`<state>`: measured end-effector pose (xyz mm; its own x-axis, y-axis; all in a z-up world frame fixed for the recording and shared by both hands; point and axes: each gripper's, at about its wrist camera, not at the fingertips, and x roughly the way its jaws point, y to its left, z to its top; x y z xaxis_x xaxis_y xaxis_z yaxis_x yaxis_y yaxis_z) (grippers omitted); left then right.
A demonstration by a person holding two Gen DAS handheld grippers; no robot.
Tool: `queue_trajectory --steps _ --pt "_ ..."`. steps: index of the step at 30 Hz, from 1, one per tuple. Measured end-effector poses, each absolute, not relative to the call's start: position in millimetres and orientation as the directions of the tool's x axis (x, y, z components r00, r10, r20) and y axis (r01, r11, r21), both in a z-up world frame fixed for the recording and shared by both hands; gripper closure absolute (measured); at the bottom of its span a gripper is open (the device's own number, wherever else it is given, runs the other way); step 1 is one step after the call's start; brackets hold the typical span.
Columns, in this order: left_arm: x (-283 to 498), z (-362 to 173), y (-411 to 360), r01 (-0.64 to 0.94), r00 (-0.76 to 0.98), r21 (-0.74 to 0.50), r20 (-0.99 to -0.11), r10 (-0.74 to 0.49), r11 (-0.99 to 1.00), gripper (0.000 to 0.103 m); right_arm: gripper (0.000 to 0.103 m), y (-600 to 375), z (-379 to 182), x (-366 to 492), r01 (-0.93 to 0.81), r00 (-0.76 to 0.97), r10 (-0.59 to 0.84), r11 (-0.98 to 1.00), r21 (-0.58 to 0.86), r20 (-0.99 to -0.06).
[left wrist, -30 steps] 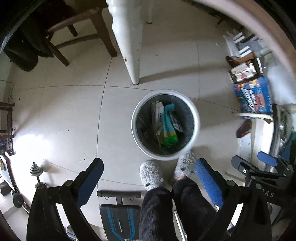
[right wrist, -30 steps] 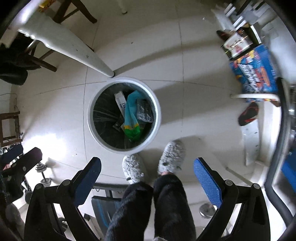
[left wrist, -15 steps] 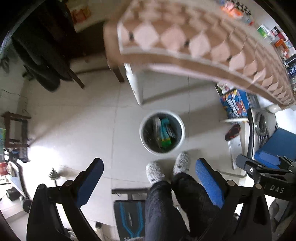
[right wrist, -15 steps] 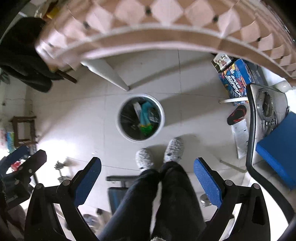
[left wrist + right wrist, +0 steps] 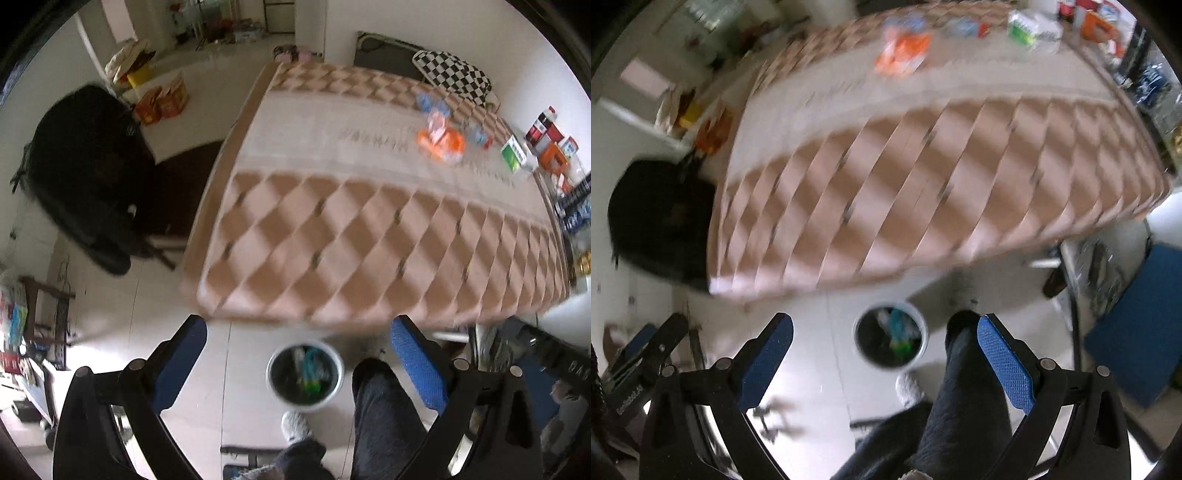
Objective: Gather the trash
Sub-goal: 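Raise both tools back to the table toward the orange bag and white box, then grasp the orange snack bag with left tool while right tool grasps white box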
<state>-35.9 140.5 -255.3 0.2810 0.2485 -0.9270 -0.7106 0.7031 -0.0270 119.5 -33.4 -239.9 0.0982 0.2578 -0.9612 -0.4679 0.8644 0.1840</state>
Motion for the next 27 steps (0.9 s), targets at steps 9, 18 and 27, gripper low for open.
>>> queue_trajectory --steps 9,18,27 --pt "198 -257 164 -0.661 0.268 -0.034 -0.944 0.194 0.749 0.000 0.002 -38 -219 379 -0.406 0.148 0.168 0.909 0.095 -0.975" --pt "371 -305 167 -0.520 0.151 0.050 -0.977 0.150 0.853 0.000 0.002 -21 -234 589 -0.443 0.160 0.018 0.895 -0.056 -0.987" --pt "413 -362 181 -0.503 0.031 0.051 -0.996 0.077 0.863 0.000 0.002 6 -295 660 -0.505 0.038 -0.038 0.861 -0.052 -0.999"
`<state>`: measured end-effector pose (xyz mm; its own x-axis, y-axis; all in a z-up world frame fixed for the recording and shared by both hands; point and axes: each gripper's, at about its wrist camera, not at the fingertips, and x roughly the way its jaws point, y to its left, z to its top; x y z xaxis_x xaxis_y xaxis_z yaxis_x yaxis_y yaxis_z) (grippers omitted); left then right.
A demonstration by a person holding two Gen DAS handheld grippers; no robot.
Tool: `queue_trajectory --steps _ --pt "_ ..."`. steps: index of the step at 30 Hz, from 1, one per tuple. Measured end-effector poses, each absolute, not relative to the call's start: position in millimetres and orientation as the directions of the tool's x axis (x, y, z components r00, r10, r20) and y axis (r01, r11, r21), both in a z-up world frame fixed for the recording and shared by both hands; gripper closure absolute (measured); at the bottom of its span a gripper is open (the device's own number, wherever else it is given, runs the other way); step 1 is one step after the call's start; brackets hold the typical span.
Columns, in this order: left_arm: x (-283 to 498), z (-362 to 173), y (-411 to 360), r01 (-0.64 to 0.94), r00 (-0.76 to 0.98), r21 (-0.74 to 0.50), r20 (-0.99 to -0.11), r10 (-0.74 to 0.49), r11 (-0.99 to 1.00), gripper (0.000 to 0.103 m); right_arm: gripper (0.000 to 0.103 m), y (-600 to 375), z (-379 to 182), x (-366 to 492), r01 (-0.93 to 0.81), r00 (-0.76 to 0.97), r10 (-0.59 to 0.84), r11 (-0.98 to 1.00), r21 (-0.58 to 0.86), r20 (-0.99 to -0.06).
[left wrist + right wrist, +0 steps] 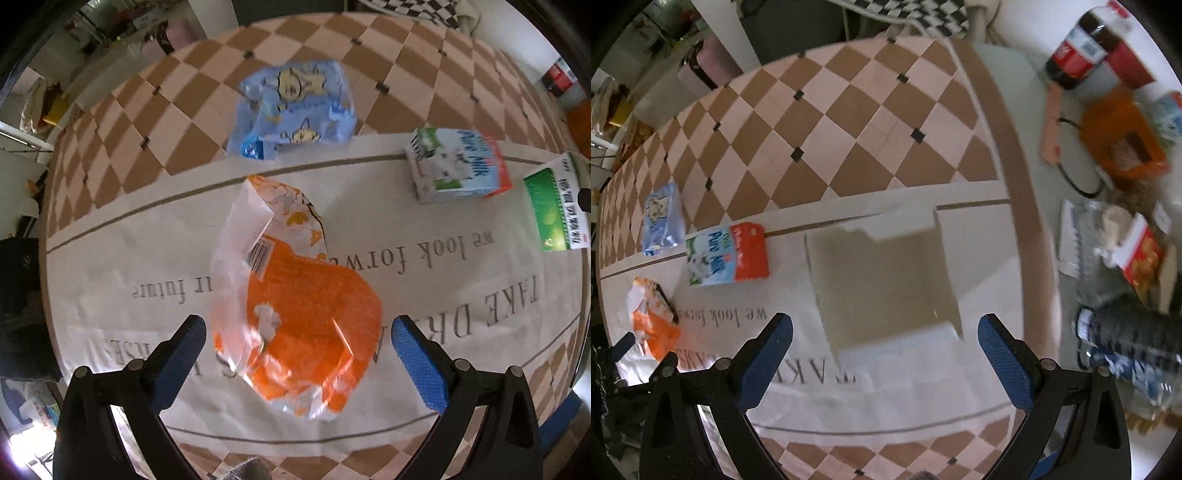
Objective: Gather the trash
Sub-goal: 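Grasp the orange snack bag with left tool while right tool grasps white box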
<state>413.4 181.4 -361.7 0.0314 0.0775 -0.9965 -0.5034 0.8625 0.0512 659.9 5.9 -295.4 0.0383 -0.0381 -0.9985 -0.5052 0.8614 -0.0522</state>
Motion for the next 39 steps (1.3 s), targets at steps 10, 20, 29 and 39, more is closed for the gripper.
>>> queue_trajectory --steps 10,20,29,39 --pt "419 -397 186 -0.531 -0.020 0.018 -1.000 0.008 0.847 0.001 0.002 23 -341 683 -0.527 -0.019 -0.093 0.847 -0.069 -0.996" --pt "407 -379 190 -0.550 0.059 -0.018 -0.998 0.017 0.835 0.042 0.022 27 -344 685 -0.515 -0.008 -0.085 0.855 -0.069 -0.996" --pt "395 -338 181 -0.562 0.117 -0.028 -0.992 0.046 0.827 0.045 0.026 25 -320 667 -0.496 0.013 -0.021 0.868 -0.025 -1.000" --pt "349 -263 175 -0.564 0.242 -0.057 -0.965 0.098 0.824 0.045 0.027 17 -271 597 -0.484 0.055 0.112 0.872 0.072 -0.992"
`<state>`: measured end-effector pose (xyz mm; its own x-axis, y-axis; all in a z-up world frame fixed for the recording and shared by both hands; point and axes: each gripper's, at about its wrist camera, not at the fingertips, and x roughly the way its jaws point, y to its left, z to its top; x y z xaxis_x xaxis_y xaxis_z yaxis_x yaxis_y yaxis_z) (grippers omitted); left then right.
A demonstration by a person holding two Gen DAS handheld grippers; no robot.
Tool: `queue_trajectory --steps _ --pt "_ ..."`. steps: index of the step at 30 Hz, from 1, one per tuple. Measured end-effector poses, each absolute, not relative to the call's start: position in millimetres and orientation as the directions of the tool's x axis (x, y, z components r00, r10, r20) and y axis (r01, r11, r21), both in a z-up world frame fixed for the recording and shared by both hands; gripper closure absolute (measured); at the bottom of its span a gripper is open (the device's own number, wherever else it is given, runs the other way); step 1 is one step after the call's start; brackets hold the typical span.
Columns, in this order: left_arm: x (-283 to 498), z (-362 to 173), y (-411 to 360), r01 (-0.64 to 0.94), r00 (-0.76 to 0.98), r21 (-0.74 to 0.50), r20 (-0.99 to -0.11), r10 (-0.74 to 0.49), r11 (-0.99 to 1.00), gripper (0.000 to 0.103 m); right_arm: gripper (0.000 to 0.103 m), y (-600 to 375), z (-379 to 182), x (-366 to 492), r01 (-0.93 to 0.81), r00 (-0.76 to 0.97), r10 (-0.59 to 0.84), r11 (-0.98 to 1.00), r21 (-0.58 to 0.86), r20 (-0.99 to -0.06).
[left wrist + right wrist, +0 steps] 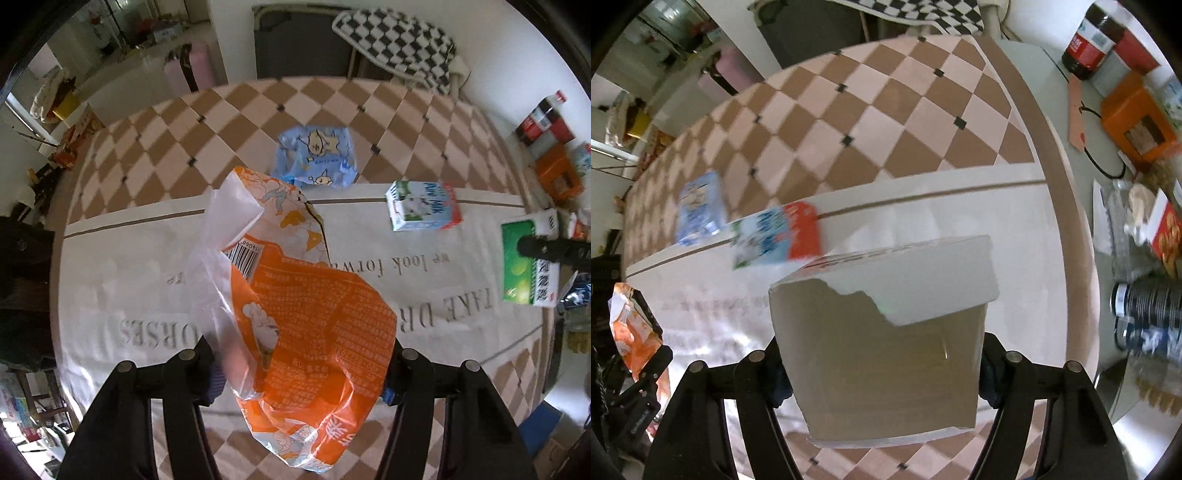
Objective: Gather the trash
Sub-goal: 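Grasp the orange snack bag with left tool while right tool grasps white box, then carry the bag and box over the bin and release both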
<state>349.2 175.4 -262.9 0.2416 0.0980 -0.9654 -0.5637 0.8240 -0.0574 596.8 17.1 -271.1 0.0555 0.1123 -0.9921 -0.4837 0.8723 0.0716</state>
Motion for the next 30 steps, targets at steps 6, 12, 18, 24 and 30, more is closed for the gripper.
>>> queue_trajectory --steps 6,12,18,24,30 --pt "276 -244 161 -0.573 0.312 -0.075 -0.941 0.132 0.816 0.045 0.028 5 -242 509 -0.494 0.071 0.197 0.859 0.137 -0.978" --pt "174 -230 151 -0.573 0.371 -0.089 -0.914 0.162 0.815 0.045 0.028 -6 -225 382 -0.524 0.080 0.261 0.832 0.182 -0.962" --pt "56 -236 133 -0.569 0.379 -0.096 -0.912 0.157 0.817 0.045 0.028 -21 -236 244 -0.517 0.048 0.289 0.826 0.224 -0.956" --pt "-32 -268 116 -0.579 0.322 -0.114 -0.942 0.097 0.808 0.045 0.028 -45 -280 116 -0.471 -0.060 0.281 0.838 0.276 -0.958" --pt "-85 -335 103 -0.615 0.232 -0.128 -0.973 0.023 0.778 0.045 0.028 -62 -353 30 -0.444 -0.172 0.231 0.849 0.285 -0.958"
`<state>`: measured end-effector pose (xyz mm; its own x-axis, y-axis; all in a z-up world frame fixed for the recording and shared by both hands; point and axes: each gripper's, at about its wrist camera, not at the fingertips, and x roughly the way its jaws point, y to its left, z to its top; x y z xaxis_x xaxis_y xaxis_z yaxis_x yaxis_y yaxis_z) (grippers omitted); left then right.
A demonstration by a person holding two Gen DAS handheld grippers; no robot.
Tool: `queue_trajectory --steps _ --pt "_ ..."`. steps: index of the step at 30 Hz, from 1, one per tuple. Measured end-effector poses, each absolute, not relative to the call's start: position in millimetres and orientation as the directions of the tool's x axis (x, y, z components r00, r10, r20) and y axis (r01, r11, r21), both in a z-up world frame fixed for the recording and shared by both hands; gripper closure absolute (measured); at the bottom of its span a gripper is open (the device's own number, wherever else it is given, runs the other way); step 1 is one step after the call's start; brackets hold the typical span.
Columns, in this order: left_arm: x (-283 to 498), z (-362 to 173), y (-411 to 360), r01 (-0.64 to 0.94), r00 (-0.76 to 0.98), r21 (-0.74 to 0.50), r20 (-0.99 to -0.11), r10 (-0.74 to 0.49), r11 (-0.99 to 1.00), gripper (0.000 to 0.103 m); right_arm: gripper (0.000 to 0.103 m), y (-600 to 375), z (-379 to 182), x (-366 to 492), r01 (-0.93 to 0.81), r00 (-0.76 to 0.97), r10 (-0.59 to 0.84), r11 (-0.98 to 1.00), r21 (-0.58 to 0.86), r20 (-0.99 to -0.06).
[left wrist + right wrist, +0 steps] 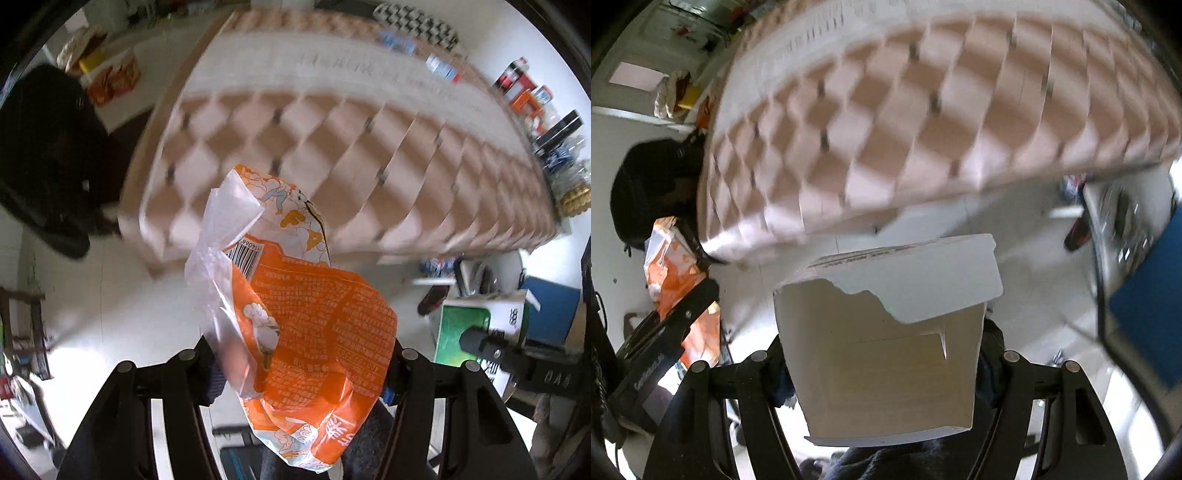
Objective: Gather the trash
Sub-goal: 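Carry the bag and box over the bin and release both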
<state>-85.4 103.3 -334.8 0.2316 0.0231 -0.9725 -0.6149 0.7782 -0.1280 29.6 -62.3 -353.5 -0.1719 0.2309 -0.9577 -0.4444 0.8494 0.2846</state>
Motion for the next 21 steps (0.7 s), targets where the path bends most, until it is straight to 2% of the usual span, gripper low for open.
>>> queue_trajectory --steps 8,16,18,20,21 --pt "-125 -496 104 -0.681 0.112 -0.178 -0.984 -0.140 0.711 0.045 0.028 -67 -520 -9 -0.410 -0.293 0.133 0.877 0.250 -0.947" --pt "-135 -668 111 -0.779 0.085 -0.261 -0.945 -0.317 0.570 0.043 0.027 -59 -682 -11 -0.360 -0.359 0.142 0.891 0.277 -0.922" --pt "-132 -688 112 -0.782 0.103 -0.277 -0.941 -0.323 0.558 0.039 0.025 -55 -719 -10 -0.354 -0.368 0.145 0.892 0.282 -0.919" --pt "-132 -707 111 -0.786 0.112 -0.278 -0.943 -0.314 0.553 0.022 0.023 -50 -746 -8 -0.355 -0.377 0.147 0.889 0.289 -0.915" --pt "-133 -712 112 -0.788 0.114 -0.276 -0.944 -0.311 0.551 0.017 0.023 -47 -759 -7 -0.360 -0.379 0.146 0.887 0.290 -0.914"
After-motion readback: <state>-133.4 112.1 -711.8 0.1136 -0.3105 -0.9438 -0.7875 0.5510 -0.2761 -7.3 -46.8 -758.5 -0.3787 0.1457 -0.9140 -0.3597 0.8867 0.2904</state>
